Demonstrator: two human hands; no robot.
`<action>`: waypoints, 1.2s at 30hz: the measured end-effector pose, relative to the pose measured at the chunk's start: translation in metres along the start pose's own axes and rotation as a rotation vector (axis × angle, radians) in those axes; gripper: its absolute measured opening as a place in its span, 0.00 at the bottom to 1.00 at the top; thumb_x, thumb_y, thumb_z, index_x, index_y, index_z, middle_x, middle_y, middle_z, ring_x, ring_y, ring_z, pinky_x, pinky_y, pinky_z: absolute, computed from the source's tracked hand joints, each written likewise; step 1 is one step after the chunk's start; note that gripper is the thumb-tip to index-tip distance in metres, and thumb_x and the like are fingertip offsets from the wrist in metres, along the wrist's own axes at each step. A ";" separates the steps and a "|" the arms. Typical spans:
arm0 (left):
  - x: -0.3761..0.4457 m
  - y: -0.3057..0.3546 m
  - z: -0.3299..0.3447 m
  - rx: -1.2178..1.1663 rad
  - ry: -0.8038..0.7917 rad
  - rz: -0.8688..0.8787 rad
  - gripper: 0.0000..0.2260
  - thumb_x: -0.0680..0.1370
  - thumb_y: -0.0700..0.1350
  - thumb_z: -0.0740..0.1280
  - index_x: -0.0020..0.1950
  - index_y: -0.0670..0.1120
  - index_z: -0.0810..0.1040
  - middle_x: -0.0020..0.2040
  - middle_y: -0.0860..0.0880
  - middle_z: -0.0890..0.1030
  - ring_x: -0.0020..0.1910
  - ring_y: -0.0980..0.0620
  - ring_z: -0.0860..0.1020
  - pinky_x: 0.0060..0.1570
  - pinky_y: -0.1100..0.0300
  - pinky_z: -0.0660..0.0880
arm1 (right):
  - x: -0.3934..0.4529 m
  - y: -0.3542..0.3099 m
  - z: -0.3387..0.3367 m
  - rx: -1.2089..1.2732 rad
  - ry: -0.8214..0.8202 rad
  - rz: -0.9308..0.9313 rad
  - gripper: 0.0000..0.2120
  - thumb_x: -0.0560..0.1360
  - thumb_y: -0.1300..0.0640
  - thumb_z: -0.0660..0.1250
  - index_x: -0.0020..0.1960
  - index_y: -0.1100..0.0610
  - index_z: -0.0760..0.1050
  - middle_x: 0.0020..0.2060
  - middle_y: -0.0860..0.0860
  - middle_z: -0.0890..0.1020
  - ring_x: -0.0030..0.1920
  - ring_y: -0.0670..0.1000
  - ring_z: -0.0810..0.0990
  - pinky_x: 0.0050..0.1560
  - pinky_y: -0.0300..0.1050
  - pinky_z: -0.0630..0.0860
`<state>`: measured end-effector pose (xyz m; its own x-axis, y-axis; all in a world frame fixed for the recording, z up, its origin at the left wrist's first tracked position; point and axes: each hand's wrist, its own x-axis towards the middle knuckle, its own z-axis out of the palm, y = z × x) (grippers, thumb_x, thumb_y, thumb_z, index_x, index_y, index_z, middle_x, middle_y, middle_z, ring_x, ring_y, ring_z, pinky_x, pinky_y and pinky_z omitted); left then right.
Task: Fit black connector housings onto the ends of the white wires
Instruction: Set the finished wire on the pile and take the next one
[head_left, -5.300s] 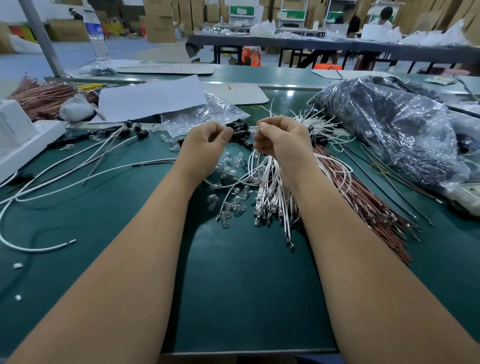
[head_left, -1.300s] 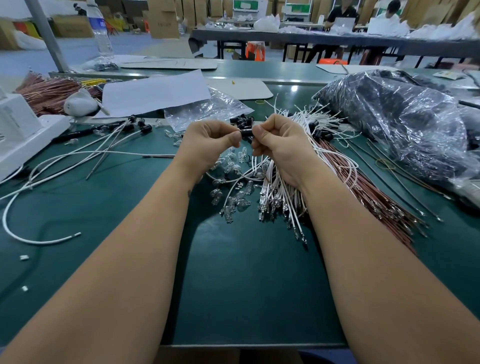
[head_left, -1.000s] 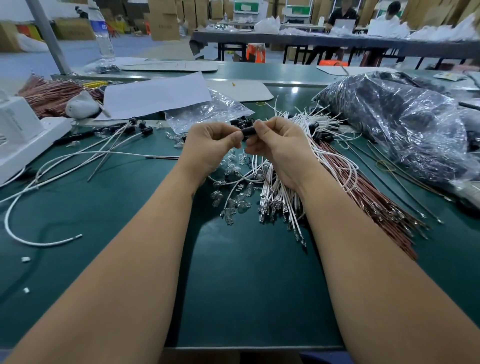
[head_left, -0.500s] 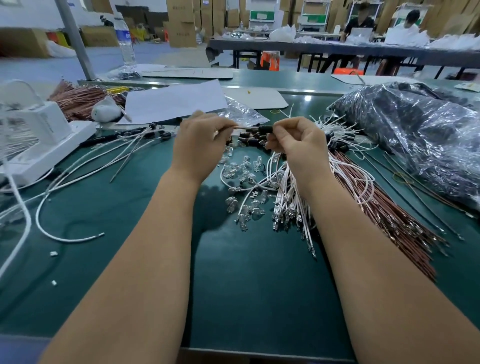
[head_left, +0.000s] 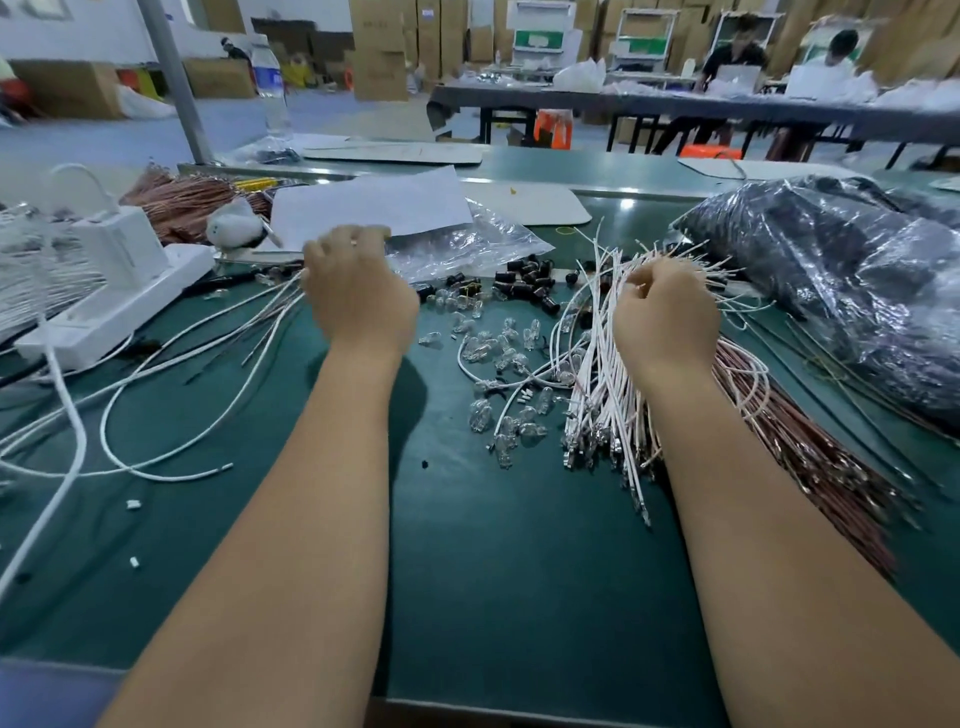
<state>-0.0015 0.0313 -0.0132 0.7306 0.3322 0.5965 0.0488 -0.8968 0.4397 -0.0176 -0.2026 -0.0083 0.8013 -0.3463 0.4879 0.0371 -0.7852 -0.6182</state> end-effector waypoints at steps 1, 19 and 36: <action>-0.001 0.005 0.004 -0.039 -0.054 0.050 0.20 0.74 0.36 0.60 0.64 0.46 0.76 0.63 0.43 0.76 0.63 0.42 0.69 0.63 0.52 0.64 | -0.001 -0.001 0.001 -0.108 -0.070 -0.006 0.09 0.78 0.56 0.62 0.51 0.60 0.77 0.50 0.57 0.79 0.49 0.56 0.75 0.47 0.46 0.71; -0.026 0.044 0.023 -0.481 -0.408 0.288 0.21 0.78 0.36 0.60 0.68 0.53 0.75 0.57 0.50 0.81 0.42 0.47 0.76 0.47 0.53 0.76 | -0.007 -0.007 0.004 -0.194 -0.094 -0.022 0.05 0.76 0.60 0.58 0.41 0.57 0.66 0.30 0.49 0.69 0.29 0.49 0.68 0.29 0.42 0.60; -0.022 0.040 0.011 -0.279 -0.121 0.362 0.12 0.83 0.43 0.55 0.50 0.47 0.79 0.50 0.53 0.81 0.60 0.48 0.71 0.61 0.51 0.56 | -0.005 -0.016 -0.003 0.222 0.348 -0.050 0.07 0.80 0.65 0.56 0.47 0.54 0.65 0.35 0.46 0.72 0.31 0.41 0.69 0.29 0.34 0.63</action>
<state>-0.0081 -0.0152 -0.0159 0.7419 -0.0384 0.6694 -0.3962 -0.8305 0.3916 -0.0242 -0.1900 0.0015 0.5470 -0.4932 0.6764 0.2293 -0.6889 -0.6877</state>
